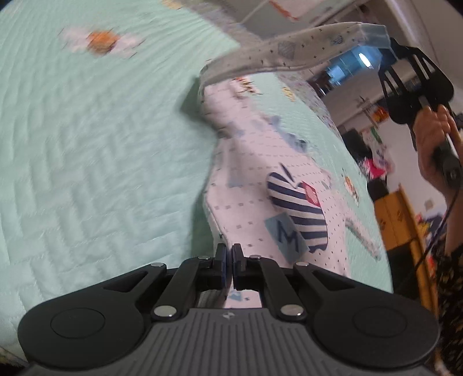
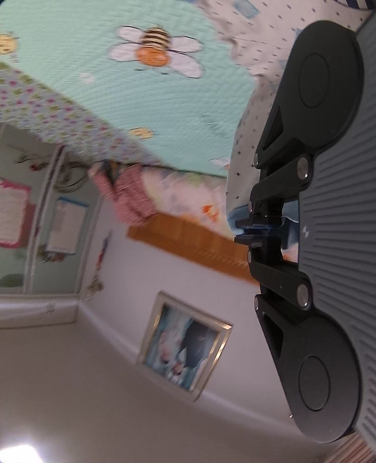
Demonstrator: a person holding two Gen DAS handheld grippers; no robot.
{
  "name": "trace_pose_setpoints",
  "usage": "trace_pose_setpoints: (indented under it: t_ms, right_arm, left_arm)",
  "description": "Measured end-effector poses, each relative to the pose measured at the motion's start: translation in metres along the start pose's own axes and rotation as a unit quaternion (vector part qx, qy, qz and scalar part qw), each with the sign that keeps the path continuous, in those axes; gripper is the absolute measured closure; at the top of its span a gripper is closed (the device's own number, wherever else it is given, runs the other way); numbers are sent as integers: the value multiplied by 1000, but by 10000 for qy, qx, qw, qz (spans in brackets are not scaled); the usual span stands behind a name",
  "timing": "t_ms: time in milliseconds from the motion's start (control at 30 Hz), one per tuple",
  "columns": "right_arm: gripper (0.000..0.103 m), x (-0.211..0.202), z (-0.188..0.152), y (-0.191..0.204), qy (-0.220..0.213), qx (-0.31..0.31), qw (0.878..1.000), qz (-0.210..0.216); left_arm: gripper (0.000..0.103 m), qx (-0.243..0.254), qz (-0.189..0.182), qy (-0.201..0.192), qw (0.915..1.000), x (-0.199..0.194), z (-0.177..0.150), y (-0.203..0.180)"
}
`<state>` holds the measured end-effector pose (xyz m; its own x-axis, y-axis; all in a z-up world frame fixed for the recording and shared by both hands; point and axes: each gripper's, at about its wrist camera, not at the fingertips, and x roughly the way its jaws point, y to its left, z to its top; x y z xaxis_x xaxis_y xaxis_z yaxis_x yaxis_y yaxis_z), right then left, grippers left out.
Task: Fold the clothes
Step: 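Carry the sleeve across the apple print with the left gripper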
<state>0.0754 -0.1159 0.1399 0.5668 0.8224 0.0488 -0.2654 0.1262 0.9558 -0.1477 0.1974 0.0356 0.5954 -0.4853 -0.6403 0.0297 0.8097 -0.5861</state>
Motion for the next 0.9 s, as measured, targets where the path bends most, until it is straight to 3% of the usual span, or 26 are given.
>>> trace_pose_setpoints:
  t_ms: [233, 400, 667, 900]
  right_arm:
    - [99, -102, 26, 9, -702, -184, 9973, 61]
    - [99, -164, 27, -19, -1050, -151, 9937, -355]
    - [99, -215, 17, -85, -1545, 530, 9841, -705]
    - [99, -232, 6, -64, -1743, 346, 9838, -222]
  left_arm:
    - [99, 1046, 140, 158, 9943, 6, -7, -48]
    - [99, 1584, 190, 414, 9863, 19, -18, -68]
    - [99, 1627, 609, 831, 9813, 41, -26, -64]
    - [99, 1509, 710, 915, 9817, 36, -21, -54]
